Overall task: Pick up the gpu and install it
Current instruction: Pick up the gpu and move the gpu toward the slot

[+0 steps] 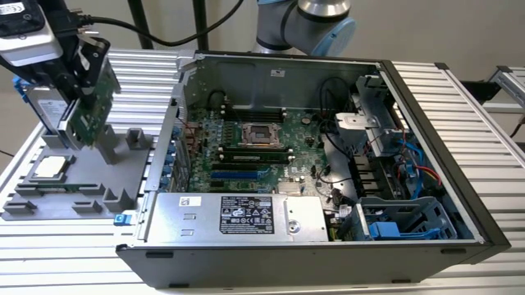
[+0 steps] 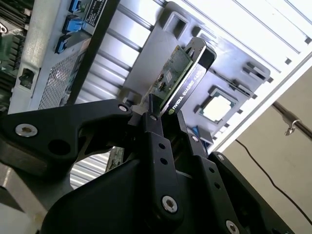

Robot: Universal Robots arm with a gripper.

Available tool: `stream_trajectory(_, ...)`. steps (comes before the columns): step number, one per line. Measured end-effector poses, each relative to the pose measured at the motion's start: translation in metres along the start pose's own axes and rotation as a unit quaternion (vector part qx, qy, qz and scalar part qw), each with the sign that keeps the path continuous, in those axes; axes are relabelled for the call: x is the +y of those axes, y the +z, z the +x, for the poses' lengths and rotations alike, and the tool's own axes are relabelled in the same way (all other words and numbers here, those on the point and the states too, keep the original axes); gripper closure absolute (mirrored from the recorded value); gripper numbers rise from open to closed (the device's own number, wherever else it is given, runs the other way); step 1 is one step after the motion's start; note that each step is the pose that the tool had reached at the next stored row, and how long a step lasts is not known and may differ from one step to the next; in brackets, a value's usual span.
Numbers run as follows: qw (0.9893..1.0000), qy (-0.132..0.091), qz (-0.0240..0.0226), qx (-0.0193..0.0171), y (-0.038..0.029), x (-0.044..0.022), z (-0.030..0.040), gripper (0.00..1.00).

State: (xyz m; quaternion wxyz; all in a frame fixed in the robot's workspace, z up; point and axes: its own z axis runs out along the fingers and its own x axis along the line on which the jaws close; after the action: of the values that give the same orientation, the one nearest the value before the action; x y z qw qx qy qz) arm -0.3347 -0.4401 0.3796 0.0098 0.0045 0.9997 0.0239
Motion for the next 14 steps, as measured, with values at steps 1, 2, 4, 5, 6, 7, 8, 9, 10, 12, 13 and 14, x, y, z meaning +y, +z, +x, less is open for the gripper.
stream_trajectory(1,1.0,0.0,0.0,0.0,-0.0006,0.0,0.0,1.0)
stream_trajectory(2,1.0,0.0,0.0,0.0,-0.0013,0.0001,0.0,1.0)
stream_trajectory(4,1.0,0.0,0.0,0.0,-0.0027,0.0001,-0.0001,1.0)
stream_trajectory(5,1.0,0.0,0.0,0.0,-0.0034,0.0002,0.0,1.0)
stream_trajectory(6,1.0,0.0,0.0,0.0,-0.0041,0.0002,-0.0001,1.0)
stream_trajectory(7,1.0,0.0,0.0,0.0,-0.0048,0.0002,-0.0001,1.0)
stream_trajectory(8,1.0,0.0,0.0,0.0,-0.0054,0.0002,-0.0001,1.0)
stream_trajectory(9,1.0,0.0,0.0,0.0,-0.006,0.0003,-0.0001,1.0)
stream_trajectory(10,1.0,0.0,0.0,-0.0001,-0.0066,0.0003,-0.0001,1.0)
stream_trajectory(12,1.0,0.0,0.0,0.0,-0.0079,0.0004,-0.0001,1.0)
stream_trajectory(13,1.0,0.0,0.0,0.0,-0.0086,0.0004,-0.0001,1.0)
stream_trajectory(14,1.0,0.0,0.0,0.0,-0.0092,0.0004,-0.0002,1.0)
